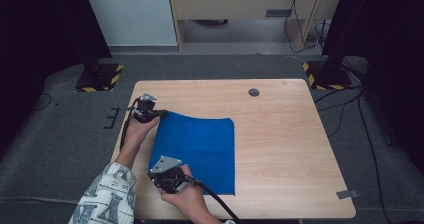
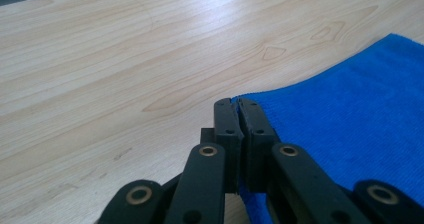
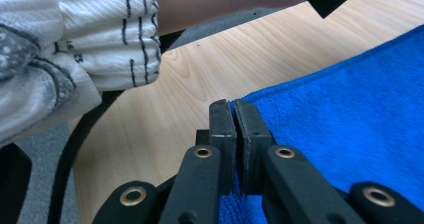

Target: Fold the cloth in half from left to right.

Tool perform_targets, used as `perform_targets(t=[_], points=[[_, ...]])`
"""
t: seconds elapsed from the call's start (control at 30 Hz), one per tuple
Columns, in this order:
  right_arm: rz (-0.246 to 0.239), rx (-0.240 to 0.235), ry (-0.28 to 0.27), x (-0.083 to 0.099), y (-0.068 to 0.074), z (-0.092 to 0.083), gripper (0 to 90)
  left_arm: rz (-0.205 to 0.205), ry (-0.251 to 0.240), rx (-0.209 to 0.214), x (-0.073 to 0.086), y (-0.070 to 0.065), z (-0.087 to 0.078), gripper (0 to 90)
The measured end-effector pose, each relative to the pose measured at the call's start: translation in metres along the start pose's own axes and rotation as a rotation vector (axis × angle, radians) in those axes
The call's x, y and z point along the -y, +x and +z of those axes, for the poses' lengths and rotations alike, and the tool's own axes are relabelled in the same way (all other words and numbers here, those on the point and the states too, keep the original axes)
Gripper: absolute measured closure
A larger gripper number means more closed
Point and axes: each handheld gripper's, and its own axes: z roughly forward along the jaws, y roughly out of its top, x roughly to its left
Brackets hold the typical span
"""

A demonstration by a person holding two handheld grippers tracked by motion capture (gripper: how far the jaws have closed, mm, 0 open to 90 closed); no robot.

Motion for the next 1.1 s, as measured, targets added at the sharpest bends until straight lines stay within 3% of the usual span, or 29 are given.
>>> perform_targets(t=[0.2, 0.43, 0.63, 1.1], points=[[0.021, 0.021, -0.002, 0.018, -0.012, -0.021, 87.4, 0.018, 0.012, 0.014, -0.011, -0.029, 0.020, 87.2], [0.053, 0.050, -0.001, 0.044, -0.030, -0.054, 87.3, 0.060, 0.039, 0.027, -0.027, -0.069, 0.050, 87.1], [0.071, 0.067, 0.016, 0.061, -0.044, -0.073, 87.3, 0.097, 0.060, 0.046, -0.034, -0.100, 0.070, 87.1], [0.063, 0.112, 0.049, 0.084, -0.061, -0.107, 87.3, 0.117, 0.084, 0.046, -0.050, -0.135, 0.095, 87.0]])
